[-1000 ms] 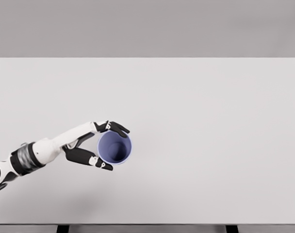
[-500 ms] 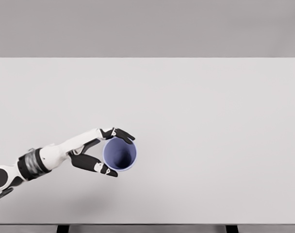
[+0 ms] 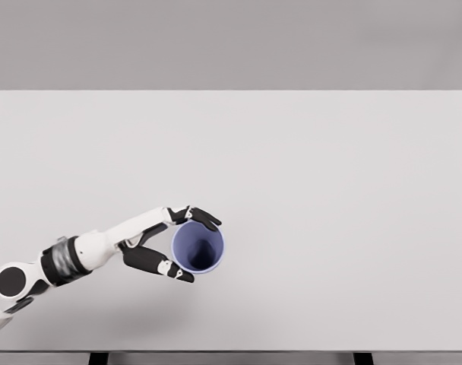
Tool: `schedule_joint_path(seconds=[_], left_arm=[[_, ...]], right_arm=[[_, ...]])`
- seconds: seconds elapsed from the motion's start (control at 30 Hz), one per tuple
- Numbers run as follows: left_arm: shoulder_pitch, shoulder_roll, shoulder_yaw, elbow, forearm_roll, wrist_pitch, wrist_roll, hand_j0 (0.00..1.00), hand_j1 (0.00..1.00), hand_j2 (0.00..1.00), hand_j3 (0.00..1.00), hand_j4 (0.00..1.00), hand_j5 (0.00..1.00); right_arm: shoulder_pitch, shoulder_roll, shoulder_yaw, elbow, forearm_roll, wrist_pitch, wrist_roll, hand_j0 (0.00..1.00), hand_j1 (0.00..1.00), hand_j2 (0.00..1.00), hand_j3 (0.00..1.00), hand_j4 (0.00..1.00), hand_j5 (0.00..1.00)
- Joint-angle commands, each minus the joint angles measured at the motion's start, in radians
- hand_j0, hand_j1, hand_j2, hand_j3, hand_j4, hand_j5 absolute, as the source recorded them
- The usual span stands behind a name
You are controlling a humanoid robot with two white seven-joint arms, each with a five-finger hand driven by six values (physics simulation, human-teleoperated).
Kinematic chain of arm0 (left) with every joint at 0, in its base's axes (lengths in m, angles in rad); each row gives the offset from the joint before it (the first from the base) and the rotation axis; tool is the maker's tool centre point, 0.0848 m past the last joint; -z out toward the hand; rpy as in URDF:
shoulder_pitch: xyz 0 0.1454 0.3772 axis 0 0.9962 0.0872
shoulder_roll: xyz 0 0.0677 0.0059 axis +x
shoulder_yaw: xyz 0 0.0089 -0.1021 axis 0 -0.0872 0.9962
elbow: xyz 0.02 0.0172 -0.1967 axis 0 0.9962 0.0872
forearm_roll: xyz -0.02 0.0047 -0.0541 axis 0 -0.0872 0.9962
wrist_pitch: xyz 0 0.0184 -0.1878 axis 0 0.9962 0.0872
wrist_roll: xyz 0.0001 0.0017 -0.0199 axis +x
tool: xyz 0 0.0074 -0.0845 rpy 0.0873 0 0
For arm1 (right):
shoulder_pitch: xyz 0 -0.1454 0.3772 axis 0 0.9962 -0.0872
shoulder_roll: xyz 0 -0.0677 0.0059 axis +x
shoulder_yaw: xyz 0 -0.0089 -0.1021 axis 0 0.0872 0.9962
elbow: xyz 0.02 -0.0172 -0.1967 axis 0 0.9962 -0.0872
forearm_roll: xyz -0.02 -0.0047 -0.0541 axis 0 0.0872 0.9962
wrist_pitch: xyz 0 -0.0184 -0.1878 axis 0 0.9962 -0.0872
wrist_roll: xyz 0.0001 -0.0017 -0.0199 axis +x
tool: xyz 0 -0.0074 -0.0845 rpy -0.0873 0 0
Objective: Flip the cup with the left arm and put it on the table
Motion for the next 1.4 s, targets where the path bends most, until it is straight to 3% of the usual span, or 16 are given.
schedule_joint_path(seconds=[0.0, 0.67, 0.73, 0.8, 0.87, 1.37], left_arm=[[0.000, -0.012, -0.008, 0.003, 0.004, 0.000, 0.000, 0.70, 0.70, 0.70, 0.70, 0.70, 0.70], [-0.003, -0.037, -0.041, 0.045, -0.008, 0.000, -0.001, 0.79, 0.79, 0.79, 0.79, 0.79, 0.79], [-0.003, -0.037, -0.041, 0.045, -0.008, 0.000, -0.001, 0.84, 0.84, 0.84, 0.84, 0.84, 0.84], [-0.003, -0.037, -0.040, 0.043, -0.010, 0.000, -0.001, 0.97, 0.97, 0.97, 0.97, 0.97, 0.97], [-0.003, -0.037, -0.038, 0.045, -0.013, 0.000, -0.001, 1.00, 1.00, 1.00, 1.00, 1.00, 1.00], [-0.014, -0.023, -0.029, 0.046, -0.017, 0.000, -0.001, 1.00, 1.00, 1.00, 1.00, 1.00, 1.00]], right_arm=[[0.000, 0.000, 0.000, 0.000, -0.001, 0.000, 0.000, 1.00, 1.00, 1.00, 1.00, 1.00, 1.00], [0.000, 0.000, 0.000, 0.000, -0.001, 0.000, 0.000, 1.00, 1.00, 1.00, 1.00, 1.00, 1.00], [0.000, 0.000, 0.000, 0.000, -0.001, 0.000, 0.000, 1.00, 1.00, 1.00, 1.00, 1.00, 1.00], [0.000, 0.000, 0.000, 0.000, -0.001, 0.000, 0.000, 1.00, 1.00, 1.00, 1.00, 1.00, 1.00], [0.000, 0.000, 0.000, 0.000, -0.001, 0.000, 0.000, 1.00, 1.00, 1.00, 1.00, 1.00, 1.00], [0.000, 0.000, 0.000, 0.000, -0.001, 0.000, 0.000, 1.00, 1.00, 1.00, 1.00, 1.00, 1.00]])
